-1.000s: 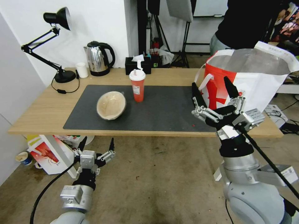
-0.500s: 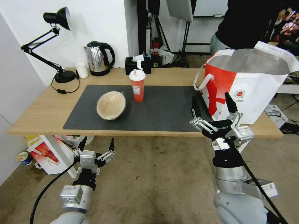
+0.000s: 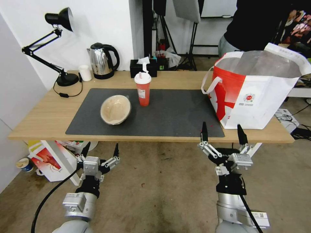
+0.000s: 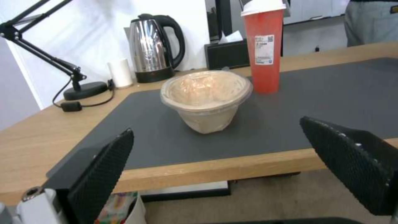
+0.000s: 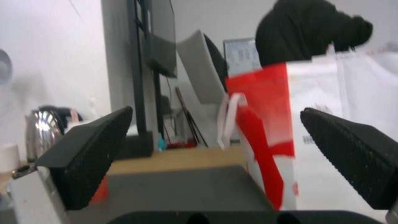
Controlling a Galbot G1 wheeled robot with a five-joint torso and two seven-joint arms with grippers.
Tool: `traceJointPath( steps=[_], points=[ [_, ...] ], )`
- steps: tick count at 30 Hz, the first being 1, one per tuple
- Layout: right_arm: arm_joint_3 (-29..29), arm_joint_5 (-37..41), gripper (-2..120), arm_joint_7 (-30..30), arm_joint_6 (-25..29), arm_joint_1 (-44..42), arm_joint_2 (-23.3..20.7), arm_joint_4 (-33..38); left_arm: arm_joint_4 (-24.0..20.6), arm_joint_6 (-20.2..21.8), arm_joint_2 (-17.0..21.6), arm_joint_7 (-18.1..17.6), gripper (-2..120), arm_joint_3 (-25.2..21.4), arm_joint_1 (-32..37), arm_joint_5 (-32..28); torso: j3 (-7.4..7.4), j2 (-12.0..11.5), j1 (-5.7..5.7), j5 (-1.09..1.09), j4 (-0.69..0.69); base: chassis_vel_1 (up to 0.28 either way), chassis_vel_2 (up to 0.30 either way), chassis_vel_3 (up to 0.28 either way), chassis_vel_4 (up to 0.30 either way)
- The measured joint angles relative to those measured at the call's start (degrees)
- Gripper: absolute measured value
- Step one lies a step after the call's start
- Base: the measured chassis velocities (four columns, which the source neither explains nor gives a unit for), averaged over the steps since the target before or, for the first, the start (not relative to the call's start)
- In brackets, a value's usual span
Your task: Pick up the trash from the table and place it into the takeout bag.
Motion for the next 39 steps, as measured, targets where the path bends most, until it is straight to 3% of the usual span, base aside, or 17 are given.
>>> traceJointPath(
  steps=[9,39],
  points=[
    [-1.25,1.73,100,2.61,-2.69,-1.17,-0.82,0.34,0.0,0.0,0.0,0.0,100,0.0,0.0,0.0,0.0,0.0,0.0,0.0,0.0,0.0,0.0,0.0,0.0],
    [-1.88,4.7,100,1.64,-4.68,-2.1,-5.08,0.07,0.0,0.0,0.0,0.0,100,0.0,0.0,0.0,0.0,0.0,0.0,0.0,0.0,0.0,0.0,0.0,0.0]
  ],
)
